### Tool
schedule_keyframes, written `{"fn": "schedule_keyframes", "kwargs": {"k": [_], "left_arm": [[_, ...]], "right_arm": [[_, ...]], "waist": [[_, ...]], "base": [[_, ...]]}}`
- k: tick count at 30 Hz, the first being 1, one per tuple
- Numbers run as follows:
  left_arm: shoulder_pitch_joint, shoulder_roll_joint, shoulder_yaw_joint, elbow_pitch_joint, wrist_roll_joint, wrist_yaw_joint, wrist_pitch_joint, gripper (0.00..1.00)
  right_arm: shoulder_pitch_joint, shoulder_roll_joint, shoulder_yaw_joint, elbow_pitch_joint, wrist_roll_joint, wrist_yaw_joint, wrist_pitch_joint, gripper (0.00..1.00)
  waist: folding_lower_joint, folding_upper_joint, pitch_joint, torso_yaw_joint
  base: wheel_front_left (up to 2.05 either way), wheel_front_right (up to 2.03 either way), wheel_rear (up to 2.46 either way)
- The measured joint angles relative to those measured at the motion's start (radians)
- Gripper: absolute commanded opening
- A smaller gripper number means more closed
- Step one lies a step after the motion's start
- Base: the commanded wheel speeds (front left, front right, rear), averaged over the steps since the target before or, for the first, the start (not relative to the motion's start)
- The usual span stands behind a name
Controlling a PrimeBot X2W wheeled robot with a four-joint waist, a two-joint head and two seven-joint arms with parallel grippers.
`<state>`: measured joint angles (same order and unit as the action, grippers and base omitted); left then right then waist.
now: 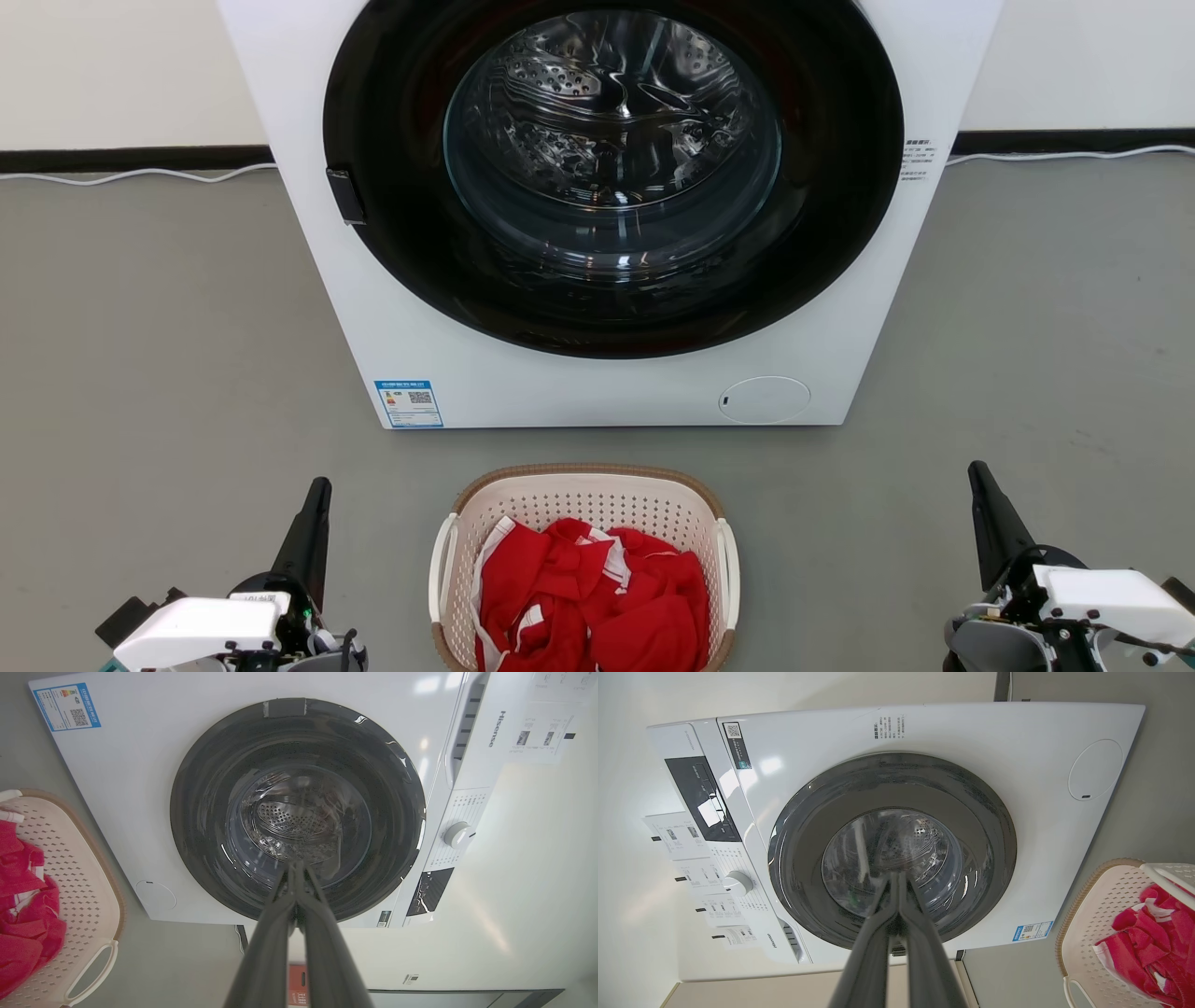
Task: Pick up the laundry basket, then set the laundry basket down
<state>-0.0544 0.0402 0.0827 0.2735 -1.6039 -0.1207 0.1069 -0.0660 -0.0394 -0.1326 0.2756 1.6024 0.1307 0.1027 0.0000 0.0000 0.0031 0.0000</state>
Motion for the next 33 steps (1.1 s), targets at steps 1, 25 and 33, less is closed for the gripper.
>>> {"fn": "schedule_keyframes", "kwargs": {"k": [1,25,33], "left_arm": [[0.0,0.0,0.0,0.0,0.0,0.0,0.0,0.0],[0.067,-0.009,-0.025,0.04,0.021,0.003,-0.042,1.0],[0.067,0.002,-0.039,0.04,0.086,0.003,-0.068,1.0]], "right_arm": [[0.0,0.0,0.0,0.0,0.0,0.0,0.0,0.0],[0.066,0.013,0.033,0.026,-0.074,0.0,-0.043,1.0],[0.066,0.013,0.04,0.008,-0.184,0.0,-0.063,1.0]], "waist": [[0.0,0.0,0.0,0.0],[0.0003,0.0,0.001,0.0],[0.0002,0.0,0.0,0.001]], "base": [[0.0,0.0,0.0],[0.0,0.0,0.0],[0.0,0.0,0.0]]}}
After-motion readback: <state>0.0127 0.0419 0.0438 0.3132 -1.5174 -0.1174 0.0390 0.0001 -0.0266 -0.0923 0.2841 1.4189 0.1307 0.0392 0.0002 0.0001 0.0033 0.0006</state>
